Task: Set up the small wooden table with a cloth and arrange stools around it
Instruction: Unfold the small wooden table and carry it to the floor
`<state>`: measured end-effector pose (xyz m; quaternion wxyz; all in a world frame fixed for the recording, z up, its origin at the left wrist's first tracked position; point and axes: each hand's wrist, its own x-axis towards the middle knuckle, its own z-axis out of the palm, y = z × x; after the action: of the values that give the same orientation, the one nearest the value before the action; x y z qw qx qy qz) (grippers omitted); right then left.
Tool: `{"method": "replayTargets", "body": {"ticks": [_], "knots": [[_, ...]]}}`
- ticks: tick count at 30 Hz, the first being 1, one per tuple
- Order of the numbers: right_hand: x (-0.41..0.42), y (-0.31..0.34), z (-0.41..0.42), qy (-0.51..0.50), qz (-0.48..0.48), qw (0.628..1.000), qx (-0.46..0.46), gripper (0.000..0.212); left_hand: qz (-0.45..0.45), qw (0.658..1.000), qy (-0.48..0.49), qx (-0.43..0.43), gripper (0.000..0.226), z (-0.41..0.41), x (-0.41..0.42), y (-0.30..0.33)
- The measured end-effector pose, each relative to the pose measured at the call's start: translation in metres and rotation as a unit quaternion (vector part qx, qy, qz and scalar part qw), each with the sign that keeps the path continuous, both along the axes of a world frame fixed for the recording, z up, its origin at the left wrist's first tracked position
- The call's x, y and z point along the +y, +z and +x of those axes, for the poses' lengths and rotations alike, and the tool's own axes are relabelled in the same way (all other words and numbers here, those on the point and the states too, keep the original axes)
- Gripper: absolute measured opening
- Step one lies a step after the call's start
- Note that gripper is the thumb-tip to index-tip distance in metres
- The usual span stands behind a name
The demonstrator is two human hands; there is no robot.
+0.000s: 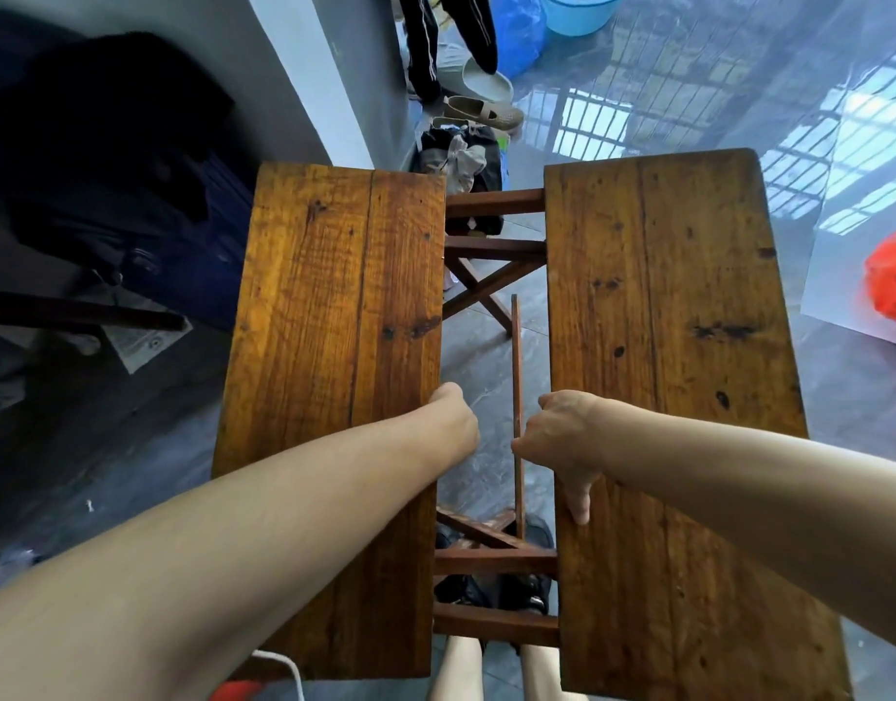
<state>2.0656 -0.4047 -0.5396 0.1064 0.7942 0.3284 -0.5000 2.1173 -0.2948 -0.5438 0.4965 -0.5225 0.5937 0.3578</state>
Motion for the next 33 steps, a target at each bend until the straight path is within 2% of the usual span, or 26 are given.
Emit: {"method": "replayTargets", "body": {"ticks": [6,13,18,21,33], "knots": [[0.008,-0.009,0.004,0.008,0.002,1.0,-0.009,0.074,-0.017,1.0,-0.003,0.006,0.055,0.005,0.012,-0.002],[0.012,-0.018,0.003,0.008,-0.005,1.0,-0.009,0.073,-0.045,0.998,0.008,0.042,0.047,0.014,0.019,-0.007],[0.015,-0.022,0.003,0.007,-0.001,1.0,-0.019,0.075,-0.05,0.996,0.025,0.067,0.064,0.022,0.028,-0.009],[0.018,-0.024,0.003,0.001,-0.004,1.0,-0.013,0.076,-0.055,0.995,0.028,0.078,0.067,0.023,0.032,-0.015],[0.024,-0.029,0.004,-0.008,0.013,1.0,-0.004,0.073,-0.048,0.995,0.029,0.081,0.057,0.029,0.039,-0.016]]}}
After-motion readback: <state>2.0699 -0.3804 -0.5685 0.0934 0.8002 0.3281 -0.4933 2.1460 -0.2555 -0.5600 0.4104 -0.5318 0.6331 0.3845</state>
